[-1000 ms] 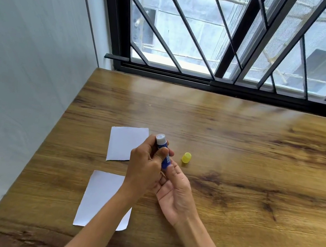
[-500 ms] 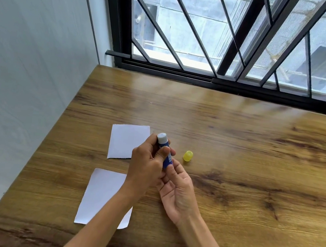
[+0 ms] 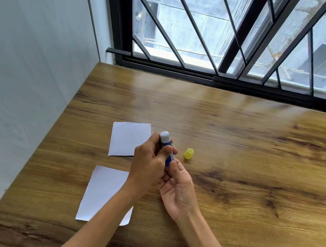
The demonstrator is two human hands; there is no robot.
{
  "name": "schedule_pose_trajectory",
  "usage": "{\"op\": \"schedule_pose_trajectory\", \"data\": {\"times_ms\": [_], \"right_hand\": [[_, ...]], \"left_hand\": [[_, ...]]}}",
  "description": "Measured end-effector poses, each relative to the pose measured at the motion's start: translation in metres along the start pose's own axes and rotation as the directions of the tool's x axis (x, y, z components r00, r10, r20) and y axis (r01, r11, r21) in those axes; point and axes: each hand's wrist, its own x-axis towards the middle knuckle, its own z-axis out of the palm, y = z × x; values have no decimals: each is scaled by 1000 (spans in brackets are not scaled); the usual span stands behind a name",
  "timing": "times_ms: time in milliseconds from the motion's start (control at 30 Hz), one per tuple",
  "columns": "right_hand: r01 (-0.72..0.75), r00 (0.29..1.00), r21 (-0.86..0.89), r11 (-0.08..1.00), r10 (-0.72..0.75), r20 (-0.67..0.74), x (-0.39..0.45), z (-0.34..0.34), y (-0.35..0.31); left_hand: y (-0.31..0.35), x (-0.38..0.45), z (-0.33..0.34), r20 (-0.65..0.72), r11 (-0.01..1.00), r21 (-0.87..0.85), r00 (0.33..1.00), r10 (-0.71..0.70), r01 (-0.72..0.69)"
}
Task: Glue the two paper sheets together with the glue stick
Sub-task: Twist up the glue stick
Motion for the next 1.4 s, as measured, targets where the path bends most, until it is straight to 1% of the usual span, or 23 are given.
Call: {"op": "schedule_pose_trajectory", "data": {"times_ms": [133, 233, 367, 500, 600, 700, 767, 800, 900, 1000, 1067, 1100, 1133, 1167, 1200, 1233, 1267, 1300, 1333, 1367, 1400], "right_hand": [[-28, 999, -13, 1000, 27, -41, 0, 2, -1], [-31, 999, -38, 999, 30, -14, -1, 1, 0], [1, 1000, -44, 999, 0, 26, 1, -2, 2], [-23, 1000, -61, 998, 24, 12, -1, 0, -1], [-14, 1000, -57, 998, 14, -1, -2, 2, -1], [-11, 1000, -48, 999, 12, 16, -3, 2, 0], [4, 999, -13, 1000, -4, 53, -1, 1, 0], [9, 997, 12, 1000, -10, 71, -1, 0, 1], [42, 996, 59, 997, -47, 77, 1, 3, 0], [93, 994, 35, 995, -95, 53, 4, 11, -2], [128, 991, 47, 991, -129, 22, 6, 18, -8], [148, 989, 54, 988, -148, 5, 7, 21, -13], [170, 985, 48, 984, -170, -16, 9, 24, -18], [193, 981, 26, 981, -192, -41, 11, 26, -25], [215, 975, 1, 977, -214, -66, 14, 29, -31], [235, 968, -24, 972, -236, -88, 18, 32, -37], [254, 960, -47, 966, -258, -108, 21, 34, -42], [273, 952, -72, 959, -280, -124, 24, 37, -46], [289, 944, -101, 952, -301, -133, 26, 39, -50], [302, 938, -137, 943, -320, -132, 29, 41, -53], [313, 932, -184, 932, -338, -126, 31, 42, -55]], "left_hand": [[0, -1, 1, 7, 1000, 3, 1000, 13, -13], [0, -1, 0, -4, 1000, 0, 1000, 16, -16], [0, 1, -1, -5, 1000, -8, 1000, 5, -5], [-1, 0, 0, 3, 1000, -9, 1000, 17, -17], [-1, 1, 0, -10, 1000, -9, 1000, 29, -29], [-2, 2, -1, -7, 999, -33, 1000, 12, -12], [-4, 2, -1, -6, 994, -101, 999, -34, 33], [-5, 3, -2, 0, 984, -164, 997, -74, 73], [-5, 2, -2, 72, 901, -381, 978, -195, 208], [-8, 0, -1, 146, 863, -431, 964, -222, 264], [-9, 1, -5, 167, 864, -437, 966, -196, 251], [-10, 4, -9, 151, 883, -417, 974, -166, 215], [-13, 8, -13, 118, 924, -348, 985, -124, 157], [-19, 14, -19, 84, 974, -209, 994, -70, 86], [-25, 22, -25, 58, 1000, 6, 998, -11, 11], [-33, 31, -32, 66, 965, 256, 997, 44, -60], [-41, 41, -38, 116, 863, 487, 989, 89, -135], [-49, 50, -44, 194, 730, 652, 976, 103, -207], [-56, 58, -48, 275, 602, 751, 957, 89, -271], [-61, 64, -50, 336, 496, 807, 940, 59, -320], [-64, 69, -52, 373, 423, 836, 928, 28, -349]]}}
